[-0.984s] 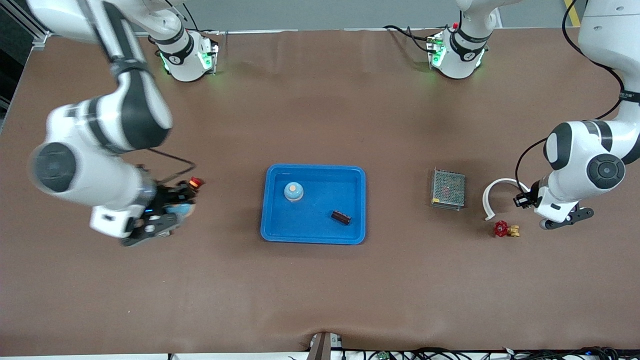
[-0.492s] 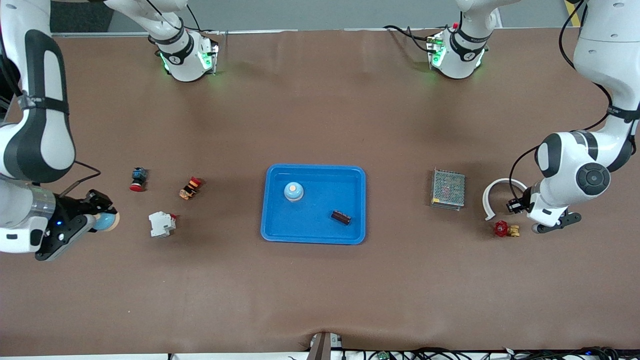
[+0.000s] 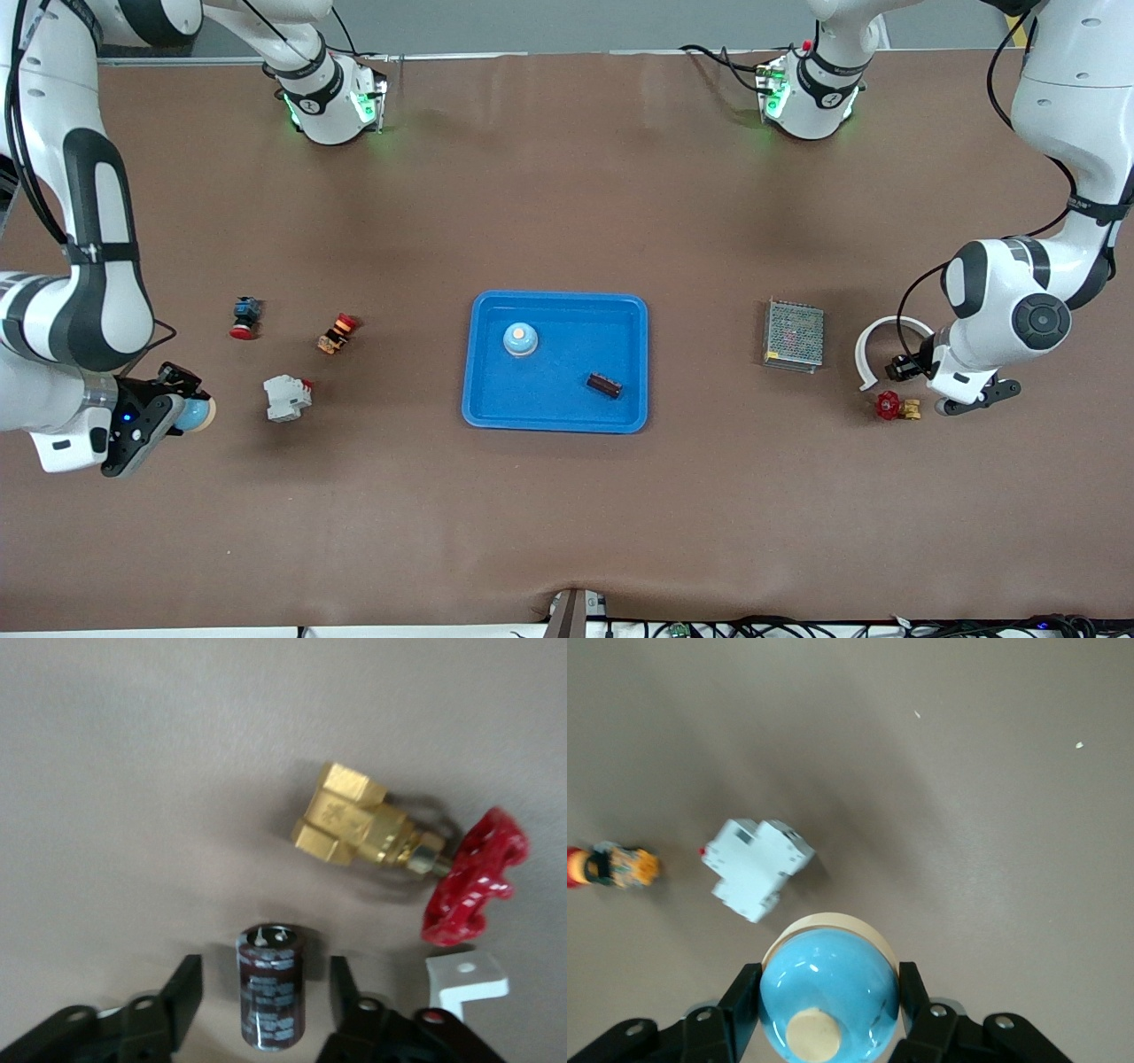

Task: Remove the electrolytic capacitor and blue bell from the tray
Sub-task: 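Release the capacitor from the left gripper while the right gripper releases the bell, then reach the left gripper to the second capacitor while the right gripper withdraws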

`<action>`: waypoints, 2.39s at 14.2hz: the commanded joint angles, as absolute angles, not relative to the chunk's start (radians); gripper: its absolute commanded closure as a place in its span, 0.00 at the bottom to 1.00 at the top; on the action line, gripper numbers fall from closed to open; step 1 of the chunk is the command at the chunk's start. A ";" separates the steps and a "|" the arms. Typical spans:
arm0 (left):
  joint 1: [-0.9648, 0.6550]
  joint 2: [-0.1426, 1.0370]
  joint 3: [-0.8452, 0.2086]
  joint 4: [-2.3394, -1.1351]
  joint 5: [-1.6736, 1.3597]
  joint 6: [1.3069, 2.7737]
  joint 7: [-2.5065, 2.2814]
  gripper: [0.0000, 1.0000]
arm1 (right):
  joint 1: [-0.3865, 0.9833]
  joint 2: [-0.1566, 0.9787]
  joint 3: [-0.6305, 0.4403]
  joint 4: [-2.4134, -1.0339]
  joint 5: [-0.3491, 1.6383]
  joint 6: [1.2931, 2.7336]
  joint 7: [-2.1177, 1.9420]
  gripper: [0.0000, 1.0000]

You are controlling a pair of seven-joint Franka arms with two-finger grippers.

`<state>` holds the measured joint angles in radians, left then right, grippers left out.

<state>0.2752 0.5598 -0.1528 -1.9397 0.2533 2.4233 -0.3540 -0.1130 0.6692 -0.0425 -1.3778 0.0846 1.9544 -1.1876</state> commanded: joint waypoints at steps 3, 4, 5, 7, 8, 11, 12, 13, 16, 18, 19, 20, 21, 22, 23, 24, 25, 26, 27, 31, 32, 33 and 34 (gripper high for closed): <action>0.273 0.497 -0.208 -1.885 0.262 2.353 -0.374 0.00 | -0.144 0.709 -0.025 -1.429 0.060 2.066 -1.247 0.73; 0.273 0.486 -0.230 -1.866 0.261 2.308 -0.389 0.00 | -0.144 0.716 -0.025 -1.445 0.060 2.097 -1.249 0.73; 0.273 0.477 -0.257 -1.838 0.261 2.259 -0.425 0.00 | -0.146 0.729 -0.025 -1.459 0.061 2.127 -1.250 0.73; 0.273 0.471 -0.333 -1.781 0.259 2.162 -0.527 0.00 | -0.147 0.744 -0.025 -1.494 0.066 2.181 -1.249 0.73; 0.273 0.471 -0.369 -1.760 0.261 2.128 -0.587 0.00 | -0.147 0.745 -0.023 -1.514 0.071 2.203 -1.249 0.73; 0.267 0.474 -0.494 -1.726 0.261 2.102 -0.789 0.00 | -0.150 0.758 -0.023 -1.542 0.077 2.238 -1.249 0.72; 0.249 0.476 -0.518 -1.717 0.261 2.102 -0.845 0.00 | -0.150 0.759 -0.023 -1.542 0.077 2.238 -1.249 0.72; 0.221 0.483 -0.525 -1.697 0.261 2.102 -0.898 0.00 | -0.149 0.761 -0.023 -1.542 0.077 2.240 -1.249 0.72; 0.088 0.535 -0.523 -1.622 0.259 2.102 -1.088 0.00 | -0.156 0.773 -0.020 -1.542 0.078 2.241 -1.249 0.72; 0.003 0.584 -0.523 -1.554 0.261 2.102 -1.198 0.00 | -0.156 0.773 -0.018 -1.542 0.081 2.241 -1.247 0.63; -0.039 0.609 -0.523 -1.534 0.262 2.102 -1.230 0.00 | -0.156 0.773 -0.020 -1.542 0.101 2.240 -1.247 0.21; -0.078 0.632 -0.515 -1.508 0.261 2.103 -1.270 0.00 | -0.158 0.773 -0.020 -1.540 0.121 2.238 -1.246 0.00; -0.106 0.662 -0.515 -1.468 0.262 2.103 -1.319 0.00 | -0.158 0.773 -0.020 -1.540 0.127 2.234 -1.246 0.00; -0.132 0.692 -0.515 -1.439 0.264 2.103 -1.365 0.00 | -0.156 0.772 -0.020 -1.539 0.127 2.226 -1.240 0.00; -0.156 0.715 -0.514 -1.421 0.265 2.112 -1.405 0.00 | -0.156 0.767 -0.018 -1.534 0.129 2.218 -1.230 0.00; -0.175 0.736 -0.514 -1.401 0.265 2.115 -1.434 0.00 | -0.153 0.764 -0.018 -1.526 0.141 2.198 -1.229 0.00; -0.192 0.753 -0.514 -1.385 0.265 2.118 -1.457 0.00 | -0.150 0.756 -0.018 -1.513 0.159 2.171 -1.218 0.00; -0.205 0.767 -0.511 -1.379 0.268 2.126 -1.474 0.02 | -0.147 0.749 -0.020 -1.497 0.179 2.136 -1.192 0.00; -0.224 0.773 -0.494 -1.379 0.267 2.156 -1.492 0.06 | -0.146 0.738 -0.020 -1.483 0.179 2.099 -1.146 0.00; -0.331 0.821 -0.399 -1.379 0.262 2.291 -1.595 0.14 | -0.115 0.657 -0.017 -1.465 0.178 1.979 -0.903 0.00; -0.350 0.836 -0.382 -1.378 0.261 2.316 -1.611 0.16 | -0.094 0.622 -0.018 -1.465 0.175 1.936 -0.815 0.00; -0.365 0.856 -0.374 -1.368 0.262 2.336 -1.627 0.18 | -0.072 0.592 -0.018 -1.465 0.173 1.893 -0.714 0.00; -0.376 0.870 -0.368 -1.359 0.262 2.342 -1.637 0.21 | -0.045 0.568 -0.018 -1.465 0.173 1.858 -0.607 0.00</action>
<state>-0.3435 0.8283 -0.3905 -1.4091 0.2531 2.3253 -1.6048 -0.0921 0.6408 -0.0169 -1.4403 0.1621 1.9184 -0.7775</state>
